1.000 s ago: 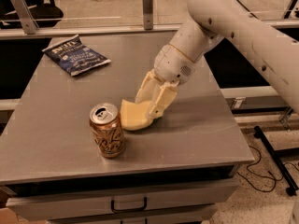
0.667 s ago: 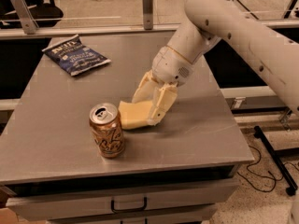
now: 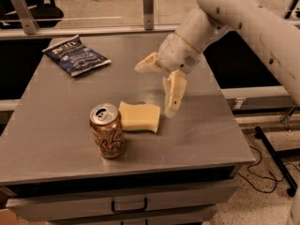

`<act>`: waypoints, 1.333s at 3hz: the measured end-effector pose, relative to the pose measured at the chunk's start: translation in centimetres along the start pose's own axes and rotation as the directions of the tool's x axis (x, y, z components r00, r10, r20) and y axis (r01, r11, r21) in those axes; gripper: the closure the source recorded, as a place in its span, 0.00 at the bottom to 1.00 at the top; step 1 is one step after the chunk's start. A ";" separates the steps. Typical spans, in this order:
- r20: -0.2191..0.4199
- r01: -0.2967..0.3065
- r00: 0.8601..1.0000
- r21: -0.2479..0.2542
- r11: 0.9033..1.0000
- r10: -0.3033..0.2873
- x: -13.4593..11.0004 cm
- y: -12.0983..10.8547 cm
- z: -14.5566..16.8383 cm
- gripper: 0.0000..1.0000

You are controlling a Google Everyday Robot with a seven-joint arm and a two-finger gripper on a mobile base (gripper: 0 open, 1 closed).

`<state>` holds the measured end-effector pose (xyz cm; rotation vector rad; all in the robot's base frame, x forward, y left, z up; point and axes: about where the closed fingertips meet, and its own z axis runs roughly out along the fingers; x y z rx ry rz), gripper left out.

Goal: Move sponge near orange can

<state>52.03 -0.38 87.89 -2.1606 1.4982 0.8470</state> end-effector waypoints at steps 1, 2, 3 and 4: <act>0.001 0.021 1.000 0.226 0.974 -0.022 -0.9 -2.8 -7.6 0.00; -0.011 0.068 0.997 0.495 0.866 -0.072 -2.6 -3.4 -16.6 0.00; 0.002 0.059 0.997 0.568 0.821 -0.073 -2.8 -4.9 -18.0 0.00; 0.002 0.060 0.997 0.567 0.822 -0.074 -2.8 -5.0 -17.9 0.00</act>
Offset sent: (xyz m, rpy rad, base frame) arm 0.1197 -0.1557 0.2776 0.3571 -0.8290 -0.6608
